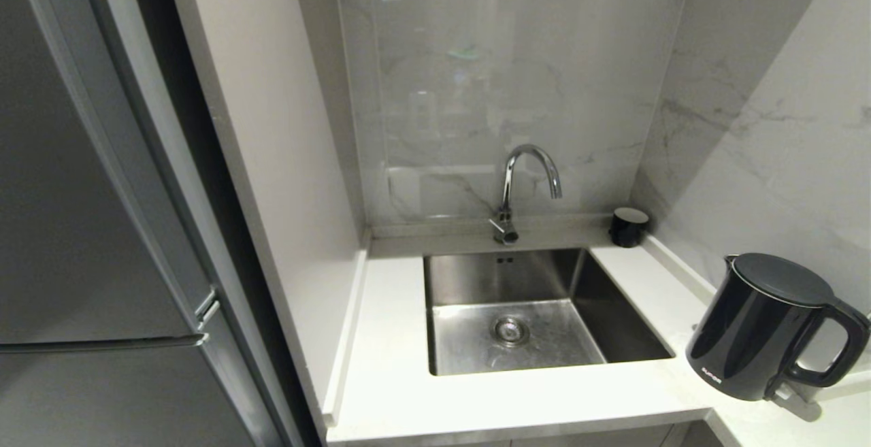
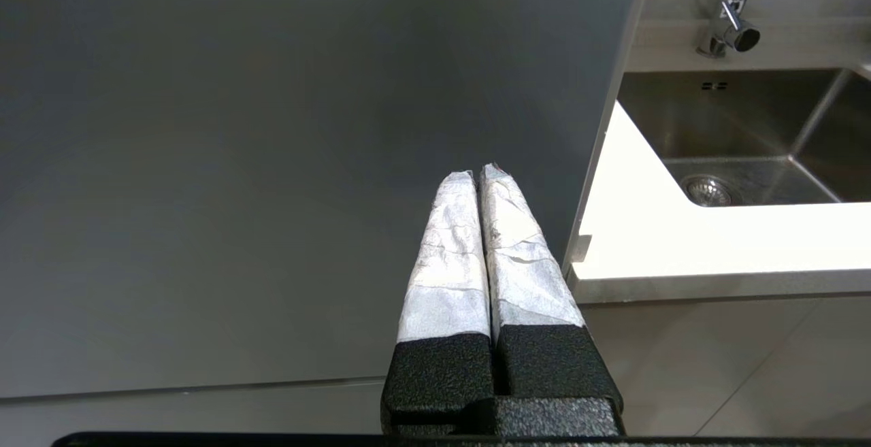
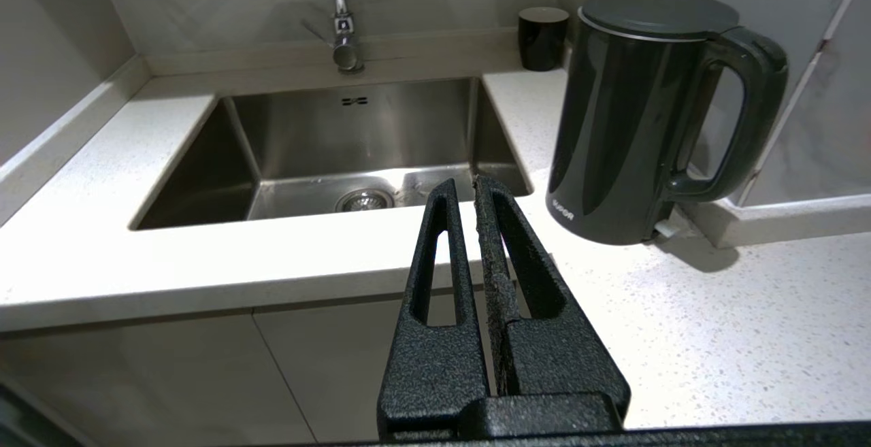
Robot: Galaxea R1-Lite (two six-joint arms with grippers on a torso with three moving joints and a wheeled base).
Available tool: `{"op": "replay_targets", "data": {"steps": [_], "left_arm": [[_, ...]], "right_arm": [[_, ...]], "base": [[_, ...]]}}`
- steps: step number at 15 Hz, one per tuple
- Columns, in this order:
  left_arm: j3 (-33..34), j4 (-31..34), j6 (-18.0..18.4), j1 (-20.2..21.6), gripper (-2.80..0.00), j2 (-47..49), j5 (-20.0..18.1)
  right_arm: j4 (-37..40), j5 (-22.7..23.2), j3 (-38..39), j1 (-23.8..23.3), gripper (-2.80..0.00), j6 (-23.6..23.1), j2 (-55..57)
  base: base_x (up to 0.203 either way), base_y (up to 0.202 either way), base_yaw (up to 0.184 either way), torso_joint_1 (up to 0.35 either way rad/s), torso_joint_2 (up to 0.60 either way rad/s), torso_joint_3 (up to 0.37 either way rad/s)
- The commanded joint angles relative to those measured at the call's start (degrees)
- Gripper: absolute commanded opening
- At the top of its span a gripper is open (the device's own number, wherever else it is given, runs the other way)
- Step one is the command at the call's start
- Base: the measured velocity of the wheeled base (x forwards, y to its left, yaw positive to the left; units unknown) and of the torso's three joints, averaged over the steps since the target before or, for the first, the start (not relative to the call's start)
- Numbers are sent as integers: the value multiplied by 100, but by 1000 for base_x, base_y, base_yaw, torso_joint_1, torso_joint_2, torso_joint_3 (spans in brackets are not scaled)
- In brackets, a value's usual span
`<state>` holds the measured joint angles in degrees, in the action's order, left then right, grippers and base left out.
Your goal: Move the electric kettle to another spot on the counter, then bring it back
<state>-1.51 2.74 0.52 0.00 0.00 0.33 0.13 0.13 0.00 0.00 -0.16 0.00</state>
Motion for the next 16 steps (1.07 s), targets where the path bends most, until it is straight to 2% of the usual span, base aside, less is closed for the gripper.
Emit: {"op": "replay_targets", "data": {"steps": [1,16], "left_arm": [[2,-2,0,0,-280,8,2],[2,-2,-8,0,-280,9,2]], "right_arm": [[4,4,0,0,-280,-2,1],[4,4,0,0,-280,-2,9]], "base": [[0,0,0,-74,187,99],[0,0,0,-87,205,117]]}}
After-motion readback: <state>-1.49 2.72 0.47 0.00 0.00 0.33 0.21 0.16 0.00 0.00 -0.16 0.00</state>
